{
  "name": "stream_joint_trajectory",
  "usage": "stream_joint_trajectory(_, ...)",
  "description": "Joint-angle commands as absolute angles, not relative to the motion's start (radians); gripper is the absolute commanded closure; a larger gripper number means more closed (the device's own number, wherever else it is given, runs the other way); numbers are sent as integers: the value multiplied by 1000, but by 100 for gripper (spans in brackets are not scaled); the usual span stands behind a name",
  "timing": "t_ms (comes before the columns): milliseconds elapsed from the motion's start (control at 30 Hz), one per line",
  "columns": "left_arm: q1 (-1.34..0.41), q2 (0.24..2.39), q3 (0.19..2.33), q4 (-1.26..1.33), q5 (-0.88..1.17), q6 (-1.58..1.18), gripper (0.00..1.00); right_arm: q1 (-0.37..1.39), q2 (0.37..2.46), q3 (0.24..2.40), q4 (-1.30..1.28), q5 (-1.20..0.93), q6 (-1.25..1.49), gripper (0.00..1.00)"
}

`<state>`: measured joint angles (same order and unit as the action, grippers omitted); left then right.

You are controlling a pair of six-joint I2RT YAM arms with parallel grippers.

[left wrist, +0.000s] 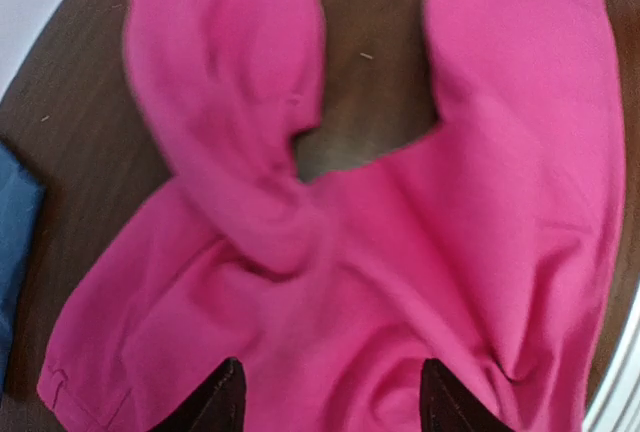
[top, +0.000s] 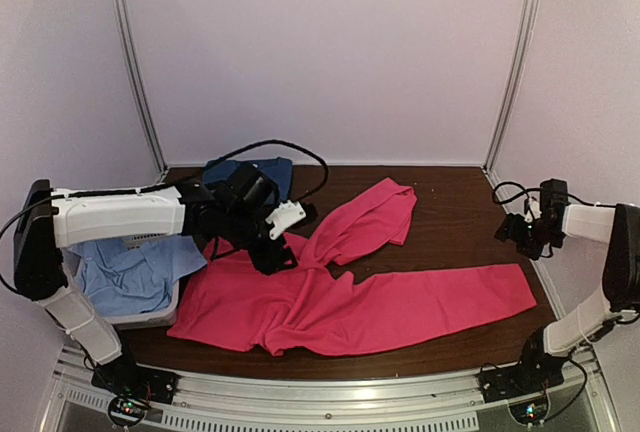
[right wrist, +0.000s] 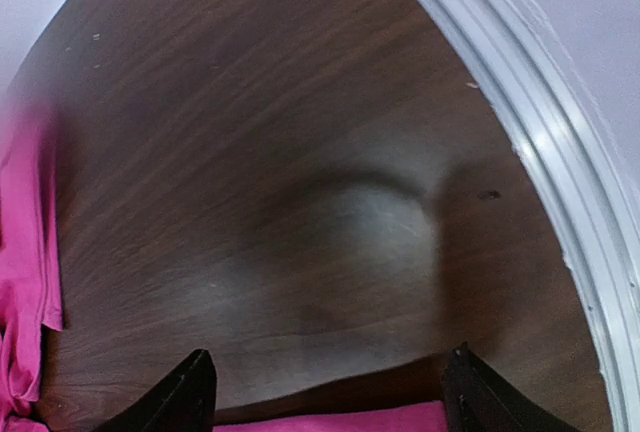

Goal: Fold and stack the mixed laundry pile
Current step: Flatten out the crumpled trousers at the center of the board.

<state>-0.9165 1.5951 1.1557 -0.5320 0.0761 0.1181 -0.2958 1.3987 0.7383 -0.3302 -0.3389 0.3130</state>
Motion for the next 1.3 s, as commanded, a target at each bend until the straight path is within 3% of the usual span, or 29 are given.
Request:
stream_joint_trajectory(0,-754,1651,1250,-388,122,-42,38,-184,1496,894,-182,-453,282,21)
stream_joint_trajectory(267,-624,1925,1517,-468,138,-125,37,56,1955,1439,-313,-451,194,22)
stream_joint_trajectory(533,-620,2158,1796,-452,308,-133,32,98,2279,1815,-370,-506,194,22)
stream_joint_trajectory(700,-621,2318,1985,-483,362,-137,29,111,2404,1937,-380,-570,199,23)
stream_joint_trajectory(900,-629,2419,2063,-490,379,-143,27,123,2520,2062,-417,-626,226,25)
stream_joint_trajectory(1133,-635,2499,2123,-521,388,-158,28,158,2575,2124,-526,-703,217,38)
stream_joint_trajectory(1267,-640,2517,2131,-522,397,-161,31,167,2571,2117,-611,-737,182,50)
